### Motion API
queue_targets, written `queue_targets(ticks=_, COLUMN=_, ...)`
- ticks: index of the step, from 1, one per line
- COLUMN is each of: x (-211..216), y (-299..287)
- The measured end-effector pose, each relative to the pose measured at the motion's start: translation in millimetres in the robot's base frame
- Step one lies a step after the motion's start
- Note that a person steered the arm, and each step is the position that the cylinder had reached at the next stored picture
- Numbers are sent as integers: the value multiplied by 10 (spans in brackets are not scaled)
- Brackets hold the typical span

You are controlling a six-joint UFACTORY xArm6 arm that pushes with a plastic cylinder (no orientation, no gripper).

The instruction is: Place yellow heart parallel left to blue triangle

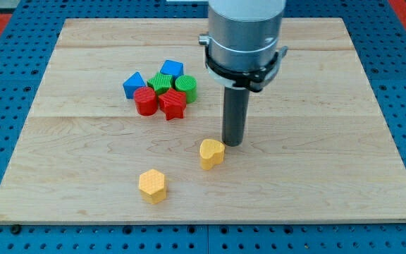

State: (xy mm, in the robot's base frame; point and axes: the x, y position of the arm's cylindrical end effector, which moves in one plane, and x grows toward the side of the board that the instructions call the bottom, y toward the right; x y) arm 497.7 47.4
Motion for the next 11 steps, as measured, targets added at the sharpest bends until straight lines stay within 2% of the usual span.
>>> queue_targets(ticks=1, x=223, y=38)
queue_targets(ticks=2, x=248, y=-131)
queue_targets(ticks=4, x=253, y=-967)
queue_targets(ticks=5, x=318, y=-1007)
queue_targets(ticks=8, x=320, y=-2133)
queue_targets(ticks=11, x=394, y=-2283)
